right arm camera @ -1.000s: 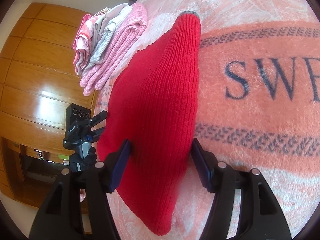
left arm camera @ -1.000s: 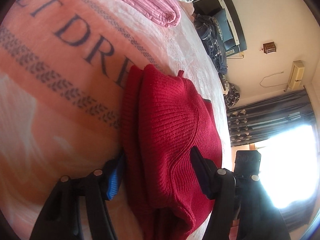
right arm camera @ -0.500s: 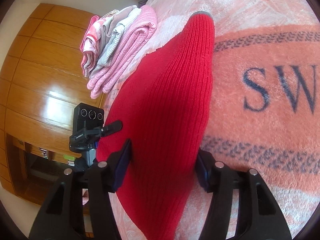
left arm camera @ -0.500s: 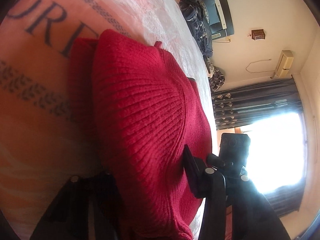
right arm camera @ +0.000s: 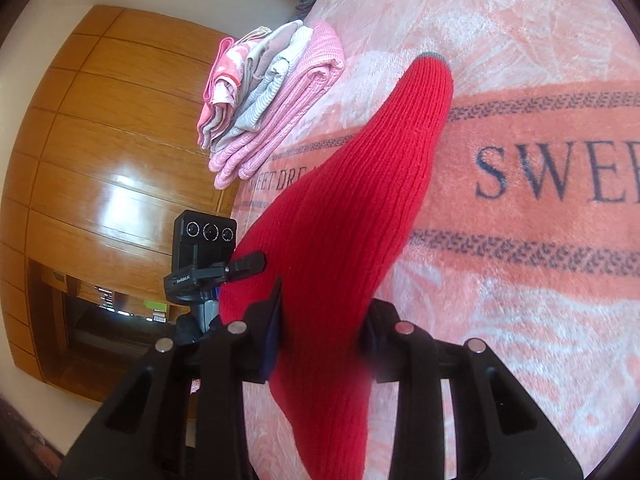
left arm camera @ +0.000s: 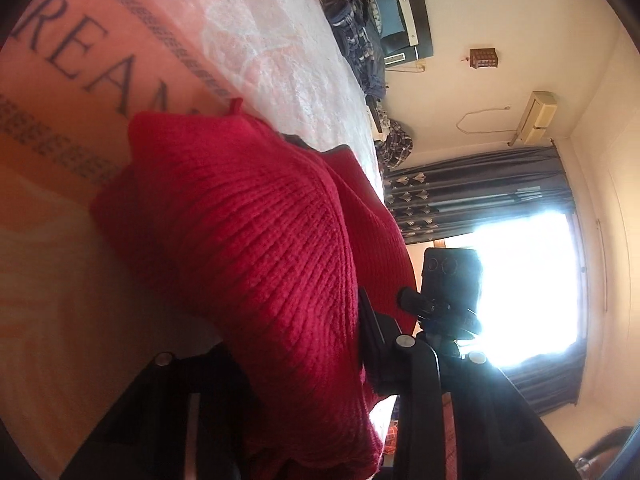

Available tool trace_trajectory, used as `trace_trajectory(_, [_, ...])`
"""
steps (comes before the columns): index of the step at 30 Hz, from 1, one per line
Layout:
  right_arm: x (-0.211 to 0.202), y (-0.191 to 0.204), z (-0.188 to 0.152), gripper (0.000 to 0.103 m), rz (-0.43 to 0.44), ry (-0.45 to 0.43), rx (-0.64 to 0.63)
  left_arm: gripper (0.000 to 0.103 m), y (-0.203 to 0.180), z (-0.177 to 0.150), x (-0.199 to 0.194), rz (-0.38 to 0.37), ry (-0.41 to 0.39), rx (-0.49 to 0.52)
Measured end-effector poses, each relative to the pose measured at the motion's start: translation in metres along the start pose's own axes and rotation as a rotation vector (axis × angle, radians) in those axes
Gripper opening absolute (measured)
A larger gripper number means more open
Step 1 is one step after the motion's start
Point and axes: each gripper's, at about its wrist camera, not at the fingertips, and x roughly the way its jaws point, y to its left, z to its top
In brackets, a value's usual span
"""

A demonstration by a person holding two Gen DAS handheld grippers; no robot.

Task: Fold small clothes

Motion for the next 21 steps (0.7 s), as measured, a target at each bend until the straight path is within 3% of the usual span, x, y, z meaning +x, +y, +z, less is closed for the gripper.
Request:
trace_trajectory(5, [-0.065,0.022,-0.035,0.032,-0.072,-0.017,-0.060,0.034,-0.045,-0.024,0.023,-0.073,0.030,0.037])
trace_trajectory(10, [-0.108,0.012,-0.081,0.032,-0.112,-0.030,-0.061,0.034,-0.071,-0.064,0.061,-0.060,0.081,0.084])
trace_trajectory(13, [-0.110,-0.022,-0.106,0.032,-0.137,-0.010,0.000,0.034,-0.064,-0.085,0.085,0.007,0.121,0.087])
trace_trajectory(18, [-0.090,-0.084,-0.142,0.035,-0.235,0.058,0.100,0.036,-0.020,-0.111,0.119,0.105,0.192,0.030])
trace_trajectory(21, [-0.091,-0.105,-0.149,0.039,-0.161,0.034,0.183,0.037,-0.016,-0.111,0.119,0.101,0.187,0.051])
